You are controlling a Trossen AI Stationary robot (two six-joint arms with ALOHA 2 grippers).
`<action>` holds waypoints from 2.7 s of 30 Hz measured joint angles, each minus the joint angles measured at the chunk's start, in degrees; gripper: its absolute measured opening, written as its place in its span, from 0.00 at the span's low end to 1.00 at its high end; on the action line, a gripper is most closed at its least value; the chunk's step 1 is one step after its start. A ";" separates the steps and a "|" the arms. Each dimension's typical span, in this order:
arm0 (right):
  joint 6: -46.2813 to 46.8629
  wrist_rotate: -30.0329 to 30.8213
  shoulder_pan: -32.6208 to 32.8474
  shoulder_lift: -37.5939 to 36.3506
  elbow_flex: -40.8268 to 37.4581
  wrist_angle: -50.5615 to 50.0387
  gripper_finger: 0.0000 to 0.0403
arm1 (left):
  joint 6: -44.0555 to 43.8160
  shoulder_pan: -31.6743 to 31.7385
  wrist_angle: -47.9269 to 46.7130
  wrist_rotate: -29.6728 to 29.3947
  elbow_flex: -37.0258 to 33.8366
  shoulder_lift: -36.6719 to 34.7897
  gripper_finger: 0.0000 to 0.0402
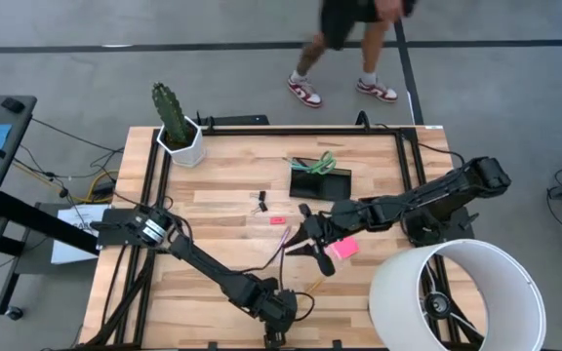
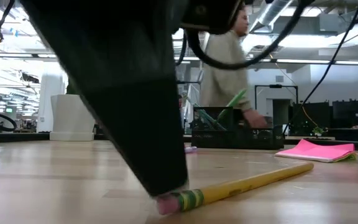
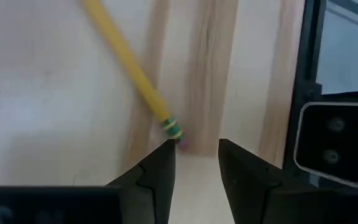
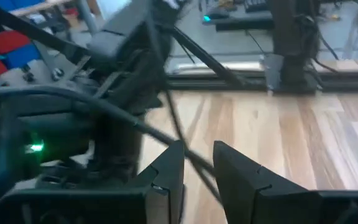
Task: Pick and place office supplies into organizer
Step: Put the yellow pencil into the black desk organizer
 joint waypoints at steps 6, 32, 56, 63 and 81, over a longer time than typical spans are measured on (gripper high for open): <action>1.33 1.05 -1.10 -0.05 -0.10 0.58 0.20 | -0.97 -0.02 -3.86 -3.02 1.11 0.82 0.28; -9.48 -9.60 6.40 1.45 -1.64 -25.27 0.20 | -6.60 0.90 -25.82 7.11 1.01 -8.78 0.28; -13.47 -20.22 7.77 25.43 -3.03 1.77 0.20 | -19.69 0.96 -53.11 -16.10 1.03 -31.33 0.28; -16.68 -17.87 8.12 26.91 -2.83 -1.00 0.20 | -18.55 1.44 -54.38 -16.12 1.03 -31.20 0.28; -21.06 -25.89 1.70 39.61 -2.72 19.56 0.19 | -16.83 1.88 -62.34 -14.65 1.03 -31.20 0.28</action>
